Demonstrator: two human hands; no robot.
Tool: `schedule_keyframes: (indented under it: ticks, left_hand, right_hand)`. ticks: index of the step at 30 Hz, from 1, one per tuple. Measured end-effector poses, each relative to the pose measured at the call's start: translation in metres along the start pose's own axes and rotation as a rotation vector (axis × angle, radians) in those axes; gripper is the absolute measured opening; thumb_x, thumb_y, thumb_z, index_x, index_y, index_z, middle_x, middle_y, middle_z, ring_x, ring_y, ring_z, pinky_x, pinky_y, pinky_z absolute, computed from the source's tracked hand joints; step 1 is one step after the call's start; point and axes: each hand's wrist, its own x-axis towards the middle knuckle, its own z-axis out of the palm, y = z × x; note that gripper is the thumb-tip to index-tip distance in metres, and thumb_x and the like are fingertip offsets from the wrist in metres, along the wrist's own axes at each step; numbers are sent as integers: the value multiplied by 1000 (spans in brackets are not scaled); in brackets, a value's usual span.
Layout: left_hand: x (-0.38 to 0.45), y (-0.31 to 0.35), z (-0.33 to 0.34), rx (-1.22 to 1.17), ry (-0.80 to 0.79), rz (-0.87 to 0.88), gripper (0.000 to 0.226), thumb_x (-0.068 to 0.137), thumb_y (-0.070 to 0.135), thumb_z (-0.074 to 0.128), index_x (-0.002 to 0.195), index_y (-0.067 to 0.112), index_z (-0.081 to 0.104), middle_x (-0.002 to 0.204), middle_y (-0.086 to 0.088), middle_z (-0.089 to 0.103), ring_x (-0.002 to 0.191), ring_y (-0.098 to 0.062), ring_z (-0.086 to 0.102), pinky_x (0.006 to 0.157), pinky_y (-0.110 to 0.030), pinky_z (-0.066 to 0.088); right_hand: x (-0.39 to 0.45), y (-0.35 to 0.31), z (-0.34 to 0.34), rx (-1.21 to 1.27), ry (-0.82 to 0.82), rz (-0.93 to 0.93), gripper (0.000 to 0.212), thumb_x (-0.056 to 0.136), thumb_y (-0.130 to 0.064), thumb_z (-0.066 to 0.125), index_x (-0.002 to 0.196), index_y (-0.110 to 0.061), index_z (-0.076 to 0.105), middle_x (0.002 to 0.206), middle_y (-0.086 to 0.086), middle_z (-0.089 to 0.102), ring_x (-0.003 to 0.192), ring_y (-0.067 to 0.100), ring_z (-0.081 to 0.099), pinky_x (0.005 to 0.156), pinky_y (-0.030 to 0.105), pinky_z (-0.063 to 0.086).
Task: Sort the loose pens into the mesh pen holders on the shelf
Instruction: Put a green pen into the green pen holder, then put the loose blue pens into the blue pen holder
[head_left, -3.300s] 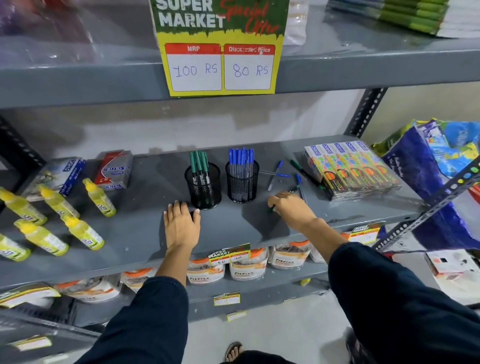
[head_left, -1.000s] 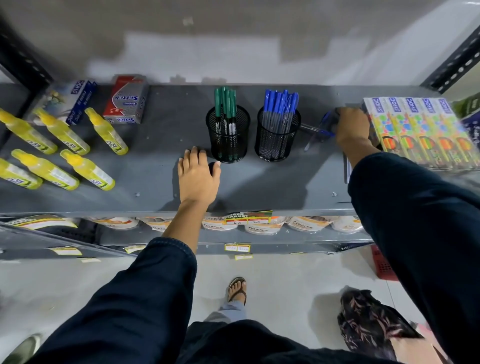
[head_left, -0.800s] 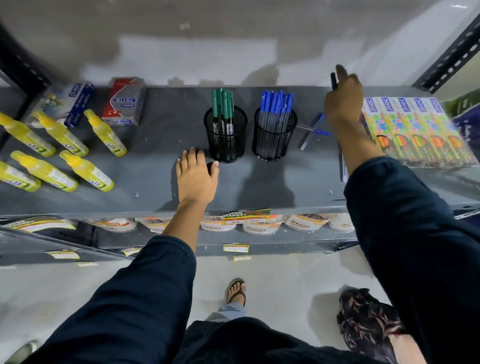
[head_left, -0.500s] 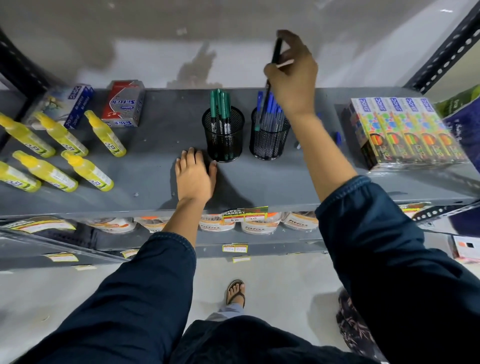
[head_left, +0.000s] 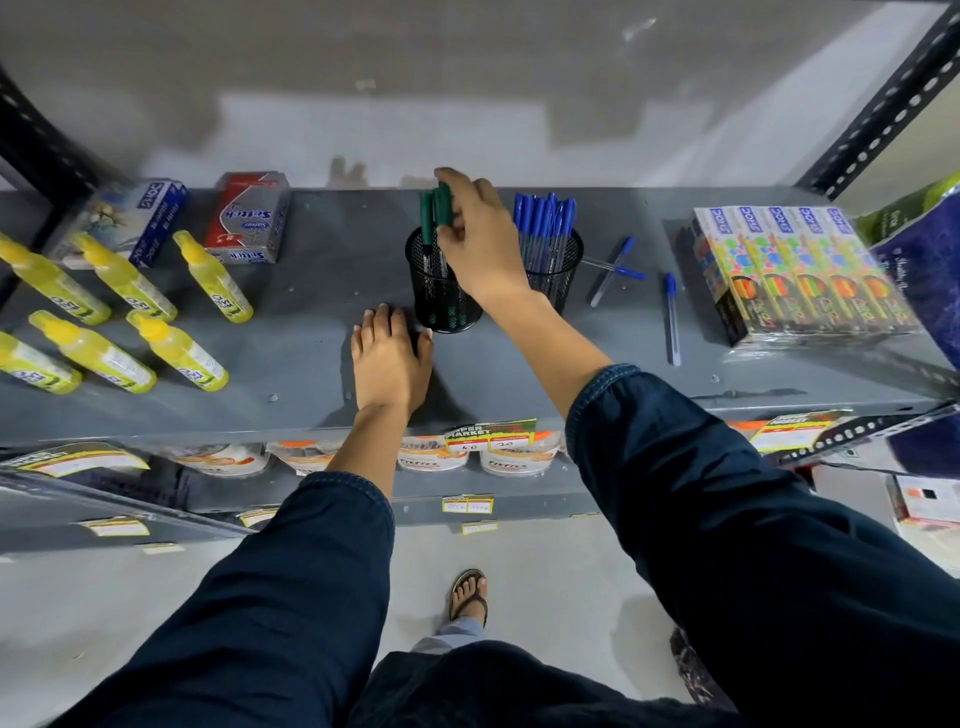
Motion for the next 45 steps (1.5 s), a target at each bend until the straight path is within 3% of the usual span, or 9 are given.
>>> schedule_keyframes:
  ticks: [4,8,12,16,22,28,37,41,45]
  left_hand:
    - [0,0,0,-8,1,0,47,93,29,43,131,1,39,143,-23,39,137,-39,26,115,-49,17]
    - [0,-1,0,15,-1,8,46,94,29,42,130,1,40,142,-23,39,136,-40,27,115,-49,18]
    - [0,0,1,51,0,14,45,95,30,40,129,1,41,142,-22,40,136,-39,28,115,-48,18]
    - [-1,0,1,57,5,20,45,95,30,40,129,0,41,142,-23,40,136,-39,28,115,-48,17]
    - [0,0,2,63,-2,15,46,95,31,40,130,0,40,142,-23,40,136,-39,28,115,-48,17]
    - [0,0,2,62,-4,8,46,95,32,40,130,1,40,143,-22,39,136,-38,27,115,-48,17]
    - [0,0,1,77,-7,17,46,95,32,39,129,1,41,142,-23,41,135,-39,29,115,-49,19]
    - [0,0,1,74,-7,15,46,95,31,40,129,0,42,141,-23,41,135,-39,29,114,-49,19]
    - [-1,0,0,72,-9,18,45,95,30,40,128,0,42,141,-23,41,135,-40,29,114,-49,20]
  right_hand:
    - [0,3,0,-50,-11,-7,53,87,2,54,137,-12,43,117,16,49,79,17,53,91,37,54]
    - [6,12,-22,44,289,-35,47,89,-2,53,134,-9,45,111,15,51,60,4,49,71,9,41]
    - [10,52,-58,8,566,209,32,89,5,46,117,-2,59,113,19,59,84,18,61,73,8,37]
    - [-5,110,-77,-247,359,523,29,92,5,38,112,4,59,121,23,57,106,35,59,89,34,47]
    - [-27,141,-77,-623,-37,532,40,85,-10,63,121,2,52,125,26,54,119,41,46,102,45,40]
    - [-30,144,-75,-779,-7,483,31,88,5,49,119,2,54,118,27,60,117,40,48,100,45,39]
    - [-16,109,-99,-157,488,390,21,89,-4,53,107,-8,63,99,20,72,90,28,67,67,22,43]
    - [-5,74,-116,168,680,277,23,84,1,55,105,-6,62,83,5,66,67,6,58,59,10,42]
    - [2,46,-126,324,745,141,28,83,5,52,108,-3,62,84,3,62,67,6,57,56,7,46]
